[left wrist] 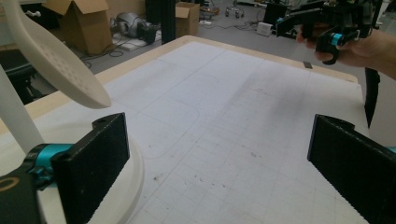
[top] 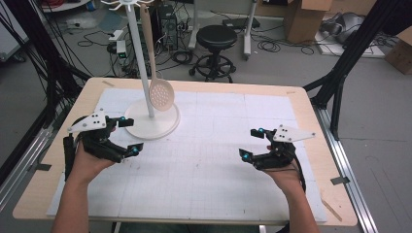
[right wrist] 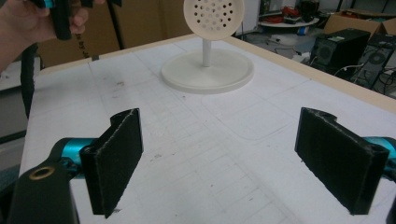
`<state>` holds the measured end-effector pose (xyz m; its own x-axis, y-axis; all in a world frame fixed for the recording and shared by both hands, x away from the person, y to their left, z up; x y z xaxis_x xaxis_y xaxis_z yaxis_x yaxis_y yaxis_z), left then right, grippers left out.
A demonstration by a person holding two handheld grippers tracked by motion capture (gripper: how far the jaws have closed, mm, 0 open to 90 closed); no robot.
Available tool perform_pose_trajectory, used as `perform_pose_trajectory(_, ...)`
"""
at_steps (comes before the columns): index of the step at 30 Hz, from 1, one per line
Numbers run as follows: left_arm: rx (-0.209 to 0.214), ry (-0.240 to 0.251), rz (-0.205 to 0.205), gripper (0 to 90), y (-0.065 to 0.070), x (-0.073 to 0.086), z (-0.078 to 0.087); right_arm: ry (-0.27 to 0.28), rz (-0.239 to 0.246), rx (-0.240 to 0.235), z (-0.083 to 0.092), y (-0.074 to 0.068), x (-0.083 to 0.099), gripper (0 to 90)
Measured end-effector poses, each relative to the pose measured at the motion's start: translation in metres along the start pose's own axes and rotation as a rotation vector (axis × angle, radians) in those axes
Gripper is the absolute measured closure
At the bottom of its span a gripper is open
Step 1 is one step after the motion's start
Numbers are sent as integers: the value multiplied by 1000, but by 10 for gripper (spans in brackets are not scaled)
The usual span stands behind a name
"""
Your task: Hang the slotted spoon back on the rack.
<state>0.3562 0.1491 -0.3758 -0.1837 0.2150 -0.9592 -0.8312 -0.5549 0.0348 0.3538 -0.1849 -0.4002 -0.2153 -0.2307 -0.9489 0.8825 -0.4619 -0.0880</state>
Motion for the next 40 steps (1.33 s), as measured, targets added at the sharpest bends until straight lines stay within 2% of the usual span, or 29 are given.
perform_pose_trajectory(3, 6, 1, 1, 61, 1, 0, -1, 22, 4, 3, 3, -2, -2, 143)
perform_pose_trajectory(11, 3, 2, 13, 61, -2, 2, -1, 29, -9, -1, 2, -1, -1, 116)
perform_pose_trajectory(17, 9, -10, 10, 61, 0, 4, -3, 17, -29, 4, 3, 0, 3, 114)
perform_pose_trajectory(23, 11, -15, 6, 61, 1, 5, -6, 24, -30, 13, 5, 2, 3, 114)
perform_pose_trajectory(40, 9, -30, 8, 61, 0, 9, -9, 7, -39, 1, 2, 1, 6, 114)
Point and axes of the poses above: each handheld gripper's, and its own axes: z roughly backward along the jaws, x roughly out of its underside, y roughly to its right, the point moved 10 cm from there along -z, roughly forward along the jaws, and after that the axes turned 5 degrees about -x, right-handed, at the moved point
